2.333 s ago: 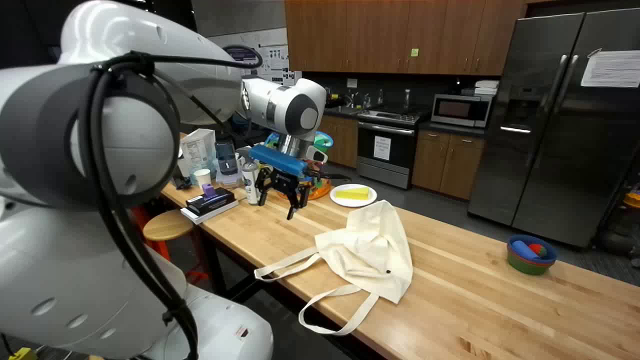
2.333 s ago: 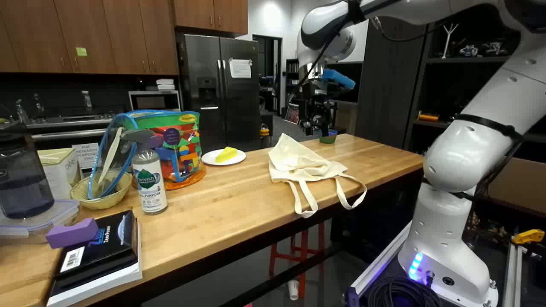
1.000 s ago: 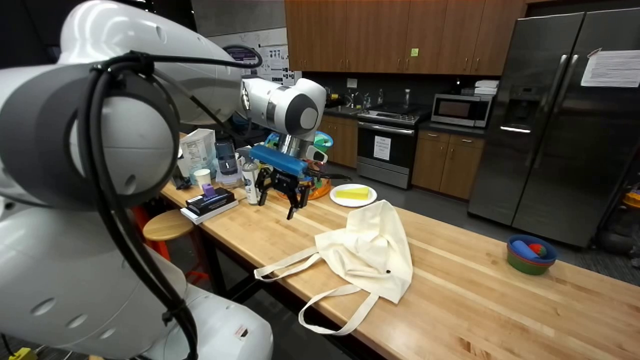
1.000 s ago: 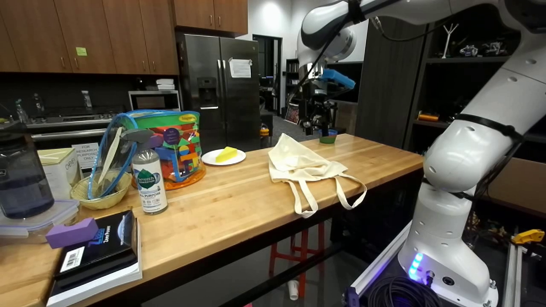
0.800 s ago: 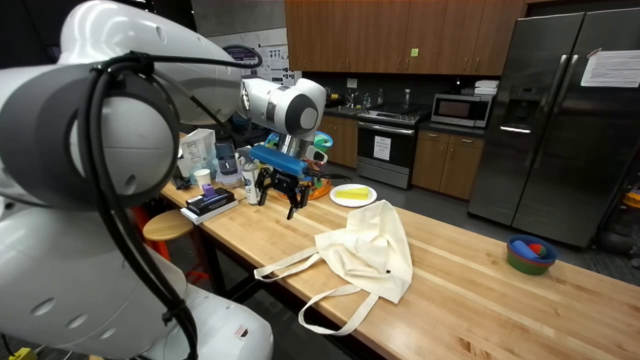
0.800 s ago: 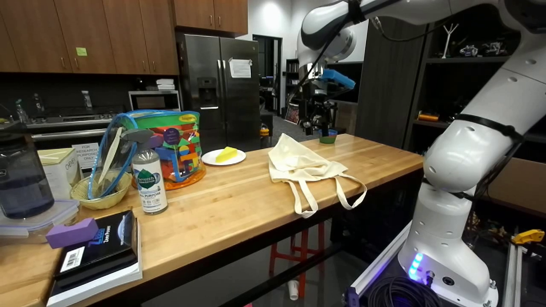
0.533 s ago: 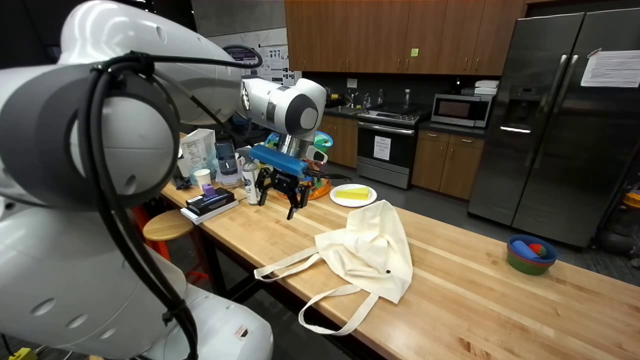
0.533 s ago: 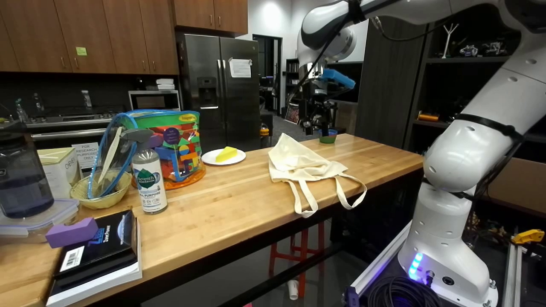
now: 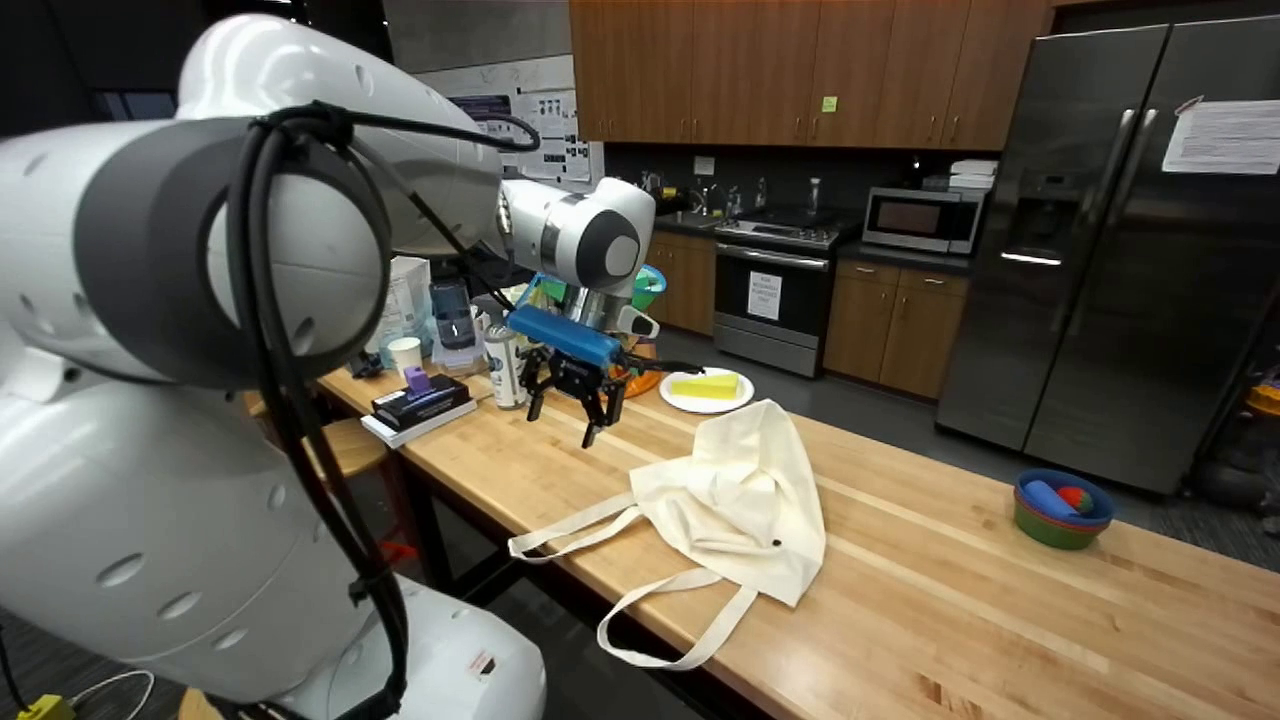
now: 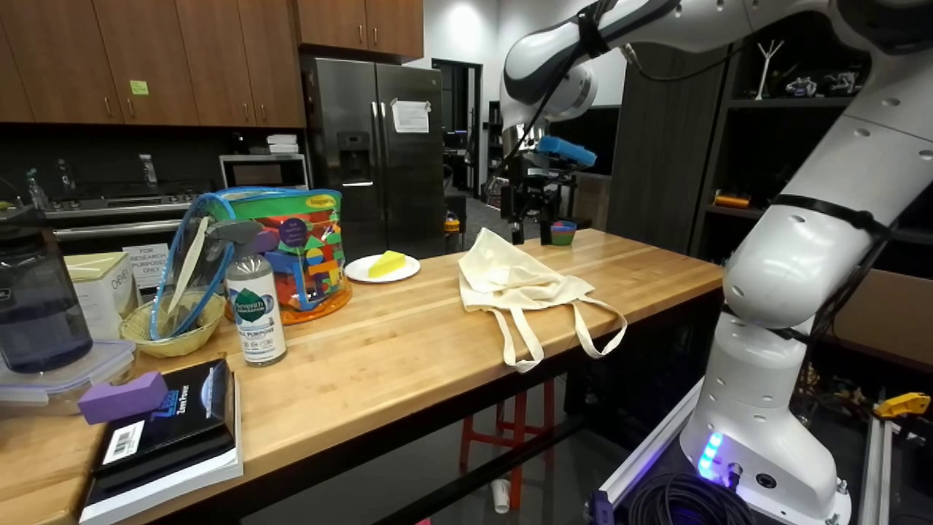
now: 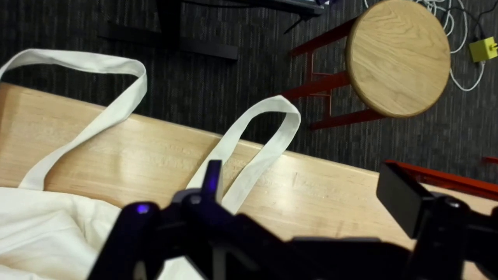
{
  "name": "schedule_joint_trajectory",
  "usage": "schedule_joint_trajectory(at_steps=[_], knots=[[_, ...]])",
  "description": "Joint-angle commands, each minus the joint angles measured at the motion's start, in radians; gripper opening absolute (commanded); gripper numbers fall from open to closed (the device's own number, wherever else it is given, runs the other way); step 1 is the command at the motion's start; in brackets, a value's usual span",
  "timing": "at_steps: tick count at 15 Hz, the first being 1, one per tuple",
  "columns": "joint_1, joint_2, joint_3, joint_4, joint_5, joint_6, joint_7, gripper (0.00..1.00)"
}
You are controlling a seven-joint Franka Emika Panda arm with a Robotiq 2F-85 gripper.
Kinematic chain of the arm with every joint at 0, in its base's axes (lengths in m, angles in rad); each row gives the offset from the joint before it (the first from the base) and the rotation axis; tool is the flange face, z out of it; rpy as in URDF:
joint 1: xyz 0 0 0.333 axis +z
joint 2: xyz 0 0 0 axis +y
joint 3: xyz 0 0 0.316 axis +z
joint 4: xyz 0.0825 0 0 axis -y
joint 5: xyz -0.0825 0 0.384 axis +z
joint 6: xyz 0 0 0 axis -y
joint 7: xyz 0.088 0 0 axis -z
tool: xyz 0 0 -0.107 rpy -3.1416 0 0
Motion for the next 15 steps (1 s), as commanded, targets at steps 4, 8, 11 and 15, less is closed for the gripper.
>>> schedule_joint_trajectory(at_steps=[4, 8, 11, 15], knots=[[-0.054, 0.074, 0.017, -0.036, -0.062, 0.295, 0.068, 1.0], [-0.075, 0.128, 0.022, -0.052, -0.138, 0.443, 0.143, 1.0], [-0.091, 0.172, 0.025, -0.059, -0.215, 0.519, 0.228, 1.0], [-0.103, 0.217, 0.025, -0.06, -0.299, 0.573, 0.326, 1.0]])
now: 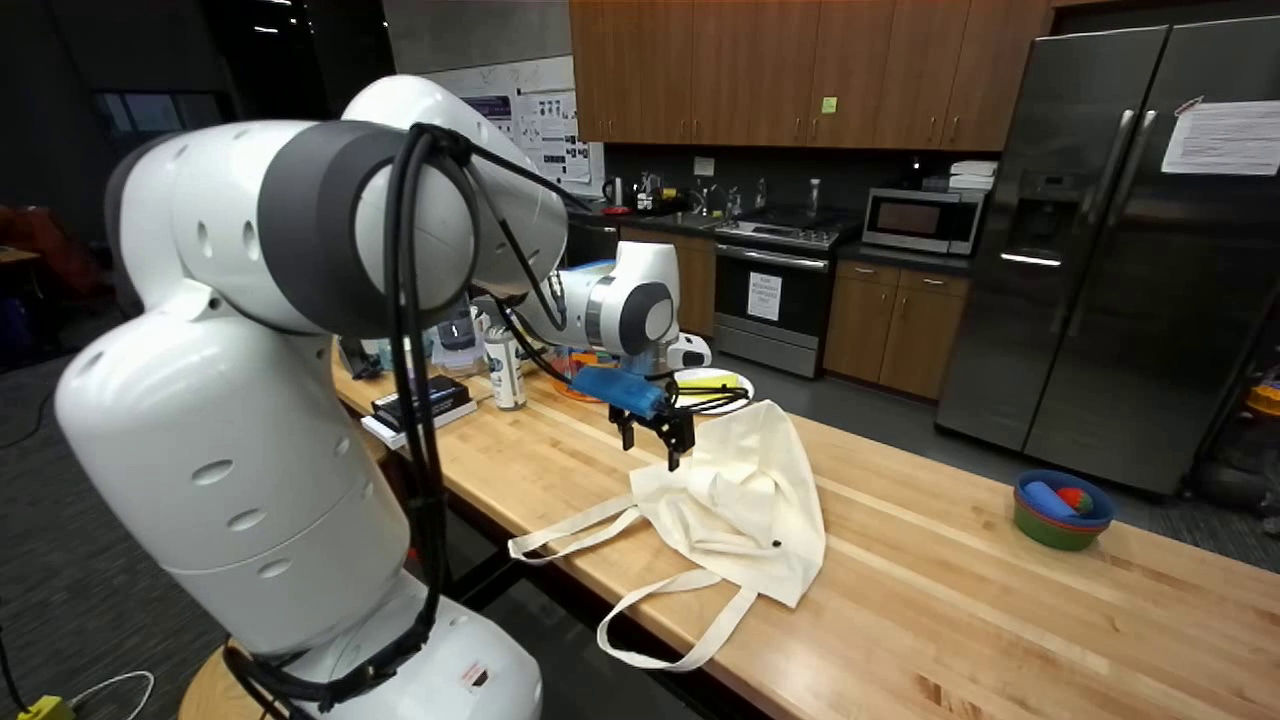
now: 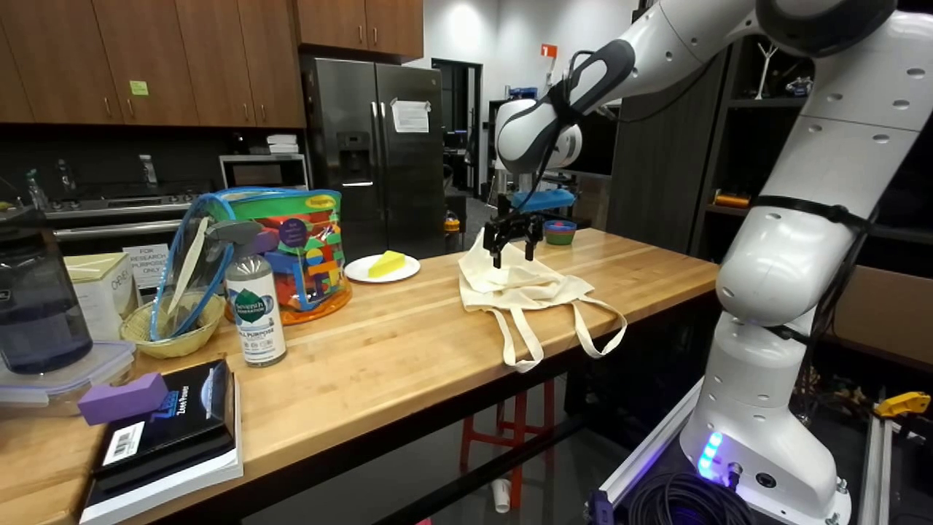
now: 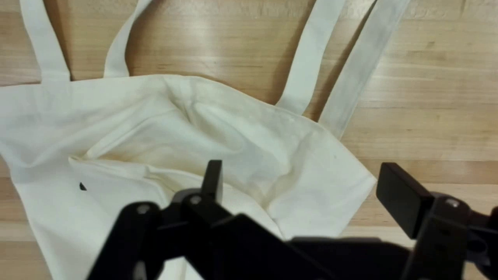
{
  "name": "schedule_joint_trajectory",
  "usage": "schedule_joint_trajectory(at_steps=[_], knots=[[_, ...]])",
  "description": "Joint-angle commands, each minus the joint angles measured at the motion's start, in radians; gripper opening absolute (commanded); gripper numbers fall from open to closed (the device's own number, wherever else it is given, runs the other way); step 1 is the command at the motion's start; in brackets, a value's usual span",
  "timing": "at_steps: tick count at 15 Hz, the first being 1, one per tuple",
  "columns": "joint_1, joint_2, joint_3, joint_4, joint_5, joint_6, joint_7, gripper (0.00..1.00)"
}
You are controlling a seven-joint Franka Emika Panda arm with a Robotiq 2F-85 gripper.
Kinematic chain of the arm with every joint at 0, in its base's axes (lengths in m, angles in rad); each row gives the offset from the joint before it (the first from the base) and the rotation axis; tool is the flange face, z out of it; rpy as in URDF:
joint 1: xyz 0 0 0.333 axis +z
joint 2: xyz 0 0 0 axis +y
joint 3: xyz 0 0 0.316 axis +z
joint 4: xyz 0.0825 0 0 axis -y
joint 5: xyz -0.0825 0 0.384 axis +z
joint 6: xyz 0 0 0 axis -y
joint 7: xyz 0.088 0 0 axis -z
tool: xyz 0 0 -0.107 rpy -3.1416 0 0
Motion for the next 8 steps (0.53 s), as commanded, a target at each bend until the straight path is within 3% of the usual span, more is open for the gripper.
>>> schedule_joint_trajectory(at_steps=[1, 8], knots=[[-0.02, 0.032, 0.012, 0.002, -0.071, 0.042, 0.091, 1.0], [-0.008, 0.037, 0.004, 0.002, -0.046, 0.022, 0.058, 1.0]])
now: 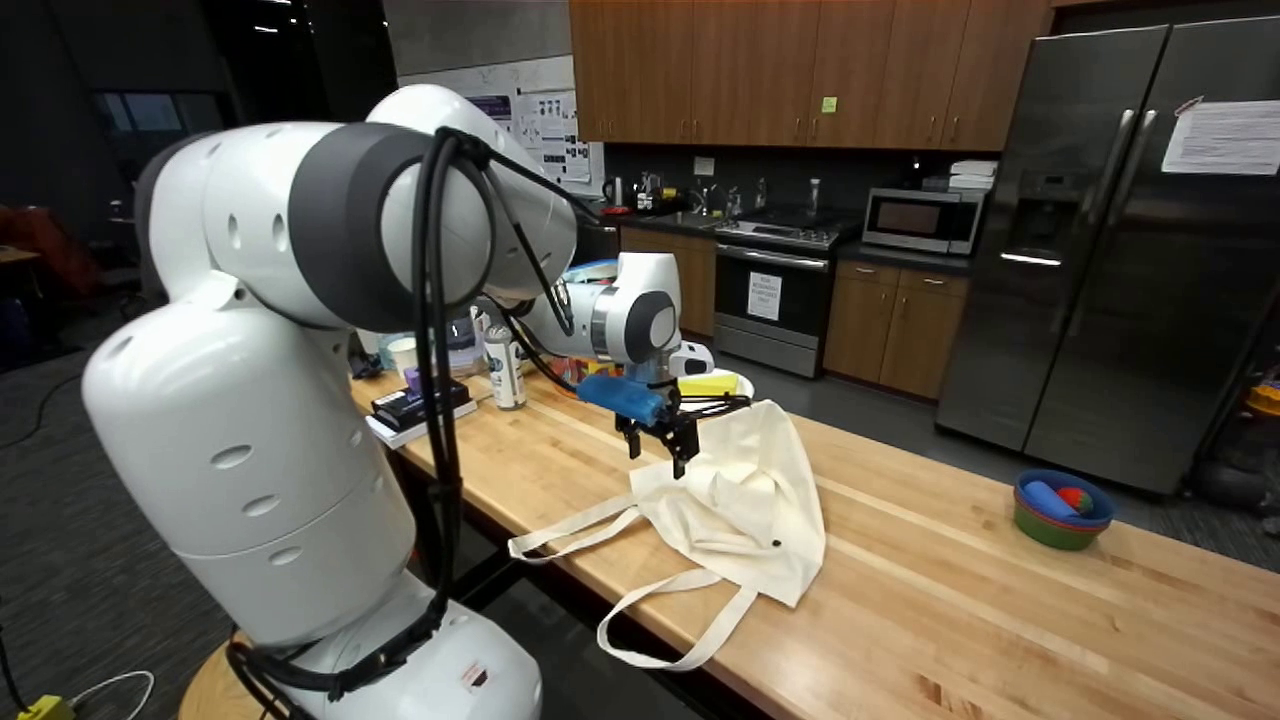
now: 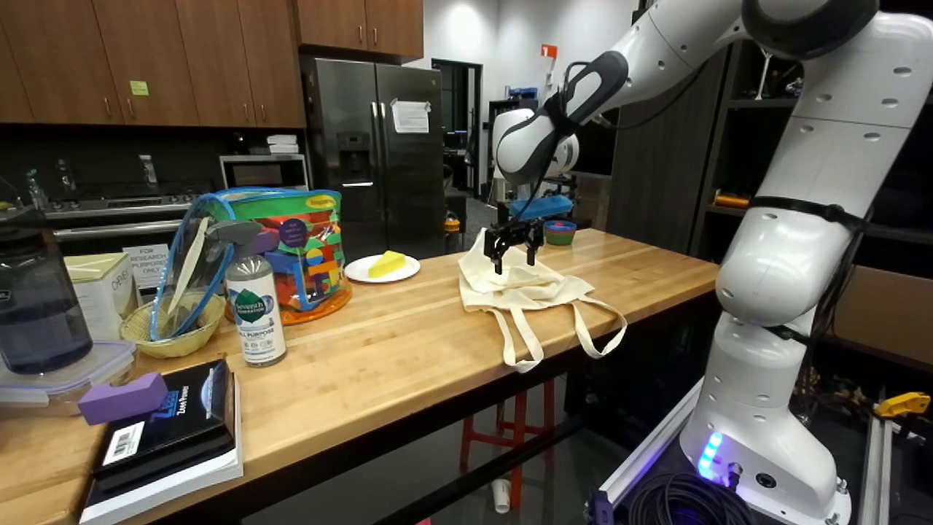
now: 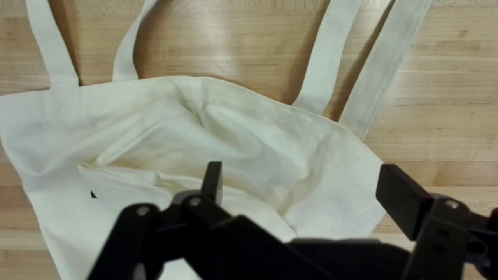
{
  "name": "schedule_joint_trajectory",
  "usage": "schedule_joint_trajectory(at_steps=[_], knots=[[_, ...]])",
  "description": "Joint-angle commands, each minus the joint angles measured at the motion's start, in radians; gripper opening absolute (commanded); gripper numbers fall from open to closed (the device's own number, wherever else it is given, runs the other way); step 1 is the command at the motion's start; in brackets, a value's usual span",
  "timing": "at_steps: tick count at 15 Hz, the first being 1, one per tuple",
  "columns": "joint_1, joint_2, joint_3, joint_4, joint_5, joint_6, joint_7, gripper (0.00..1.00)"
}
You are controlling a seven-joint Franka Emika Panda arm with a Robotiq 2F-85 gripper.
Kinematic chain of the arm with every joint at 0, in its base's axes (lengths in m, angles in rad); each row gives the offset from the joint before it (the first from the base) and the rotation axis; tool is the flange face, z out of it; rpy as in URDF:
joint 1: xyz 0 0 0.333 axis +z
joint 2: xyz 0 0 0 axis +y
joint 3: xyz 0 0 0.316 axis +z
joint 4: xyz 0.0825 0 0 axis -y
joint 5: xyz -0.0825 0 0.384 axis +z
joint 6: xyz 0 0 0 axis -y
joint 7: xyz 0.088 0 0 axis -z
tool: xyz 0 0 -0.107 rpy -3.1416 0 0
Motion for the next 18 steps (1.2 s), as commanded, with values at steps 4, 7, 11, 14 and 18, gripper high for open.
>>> schedule_joint_trajectory(at_steps=[4, 7, 11, 14, 18], knots=[[-0.004, -0.001, 0.005, -0.004, -0.009, 0.01, 0.006, 1.0], [-0.01, 0.009, 0.007, -0.002, -0.035, 0.026, 0.024, 1.0], [-0.016, 0.013, 0.007, -0.005, -0.079, 0.045, 0.05, 1.0], [-0.022, 0.014, 0.008, -0.013, -0.123, 0.082, 0.086, 1.0], [-0.029, 0.035, 0.016, -0.029, -0.248, 0.219, 0.188, 1.0]])
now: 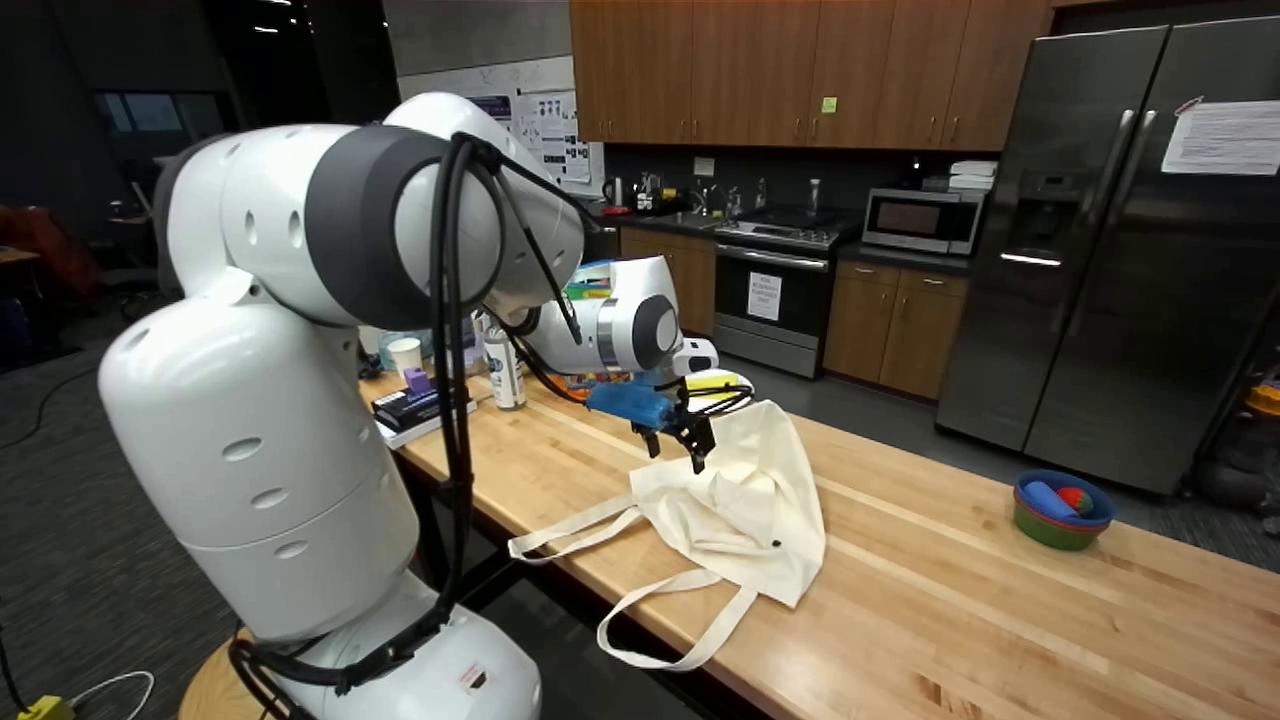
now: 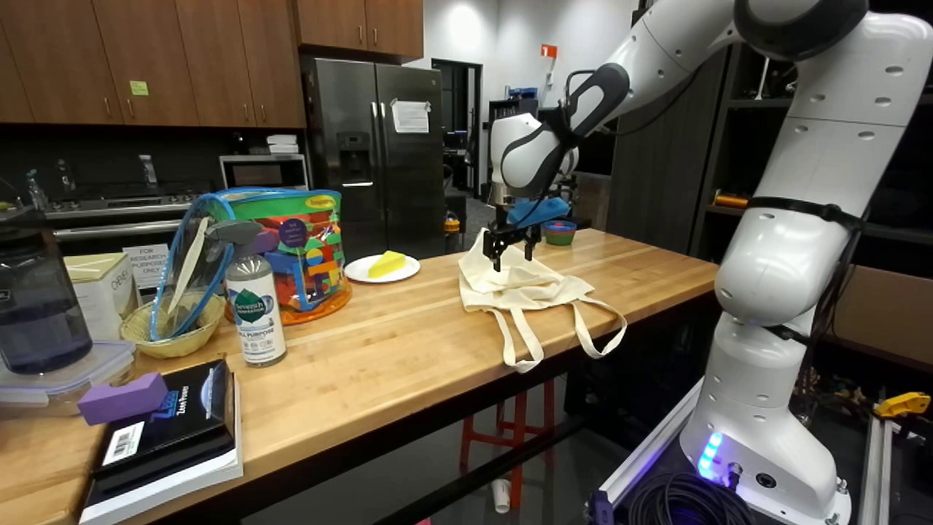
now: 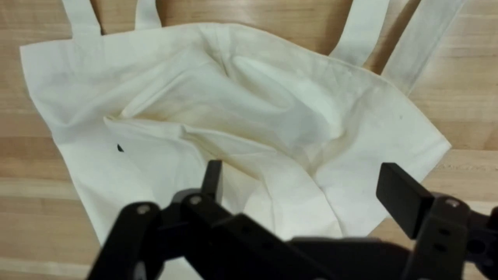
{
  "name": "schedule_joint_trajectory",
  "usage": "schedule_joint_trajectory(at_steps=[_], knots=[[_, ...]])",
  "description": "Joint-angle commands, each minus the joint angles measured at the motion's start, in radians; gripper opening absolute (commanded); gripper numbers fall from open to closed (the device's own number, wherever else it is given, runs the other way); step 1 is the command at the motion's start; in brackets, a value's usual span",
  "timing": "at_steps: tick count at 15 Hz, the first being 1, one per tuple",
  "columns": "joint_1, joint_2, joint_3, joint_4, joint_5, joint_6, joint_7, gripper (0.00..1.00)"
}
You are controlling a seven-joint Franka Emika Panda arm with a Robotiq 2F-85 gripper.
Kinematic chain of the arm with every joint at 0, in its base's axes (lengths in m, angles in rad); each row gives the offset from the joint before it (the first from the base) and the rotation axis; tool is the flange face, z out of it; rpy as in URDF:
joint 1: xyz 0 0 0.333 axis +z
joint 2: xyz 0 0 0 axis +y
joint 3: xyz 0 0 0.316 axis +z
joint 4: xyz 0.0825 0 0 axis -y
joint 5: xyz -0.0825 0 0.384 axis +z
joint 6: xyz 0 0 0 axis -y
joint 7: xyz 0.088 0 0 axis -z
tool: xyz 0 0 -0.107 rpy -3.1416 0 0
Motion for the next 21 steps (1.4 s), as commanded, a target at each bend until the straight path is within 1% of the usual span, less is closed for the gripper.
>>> schedule_joint_trajectory(at_steps=[1, 4, 10, 14, 15, 17, 21], knots=[[-0.018, 0.021, 0.016, -0.018, -0.11, 0.123, 0.105, 1.0], [-0.016, 0.069, 0.017, 0.001, -0.17, 0.139, 0.174, 1.0], [-0.001, 0.137, -0.002, 0.03, -0.282, 0.126, 0.284, 1.0], [0.008, 0.158, -0.02, 0.045, -0.393, 0.101, 0.377, 1.0], [0.008, 0.158, -0.022, 0.043, -0.393, 0.098, 0.377, 1.0], [0.01, 0.154, -0.021, 0.033, -0.345, 0.1, 0.333, 1.0], [0.012, 0.154, -0.021, 0.028, -0.355, 0.114, 0.345, 1.0]])
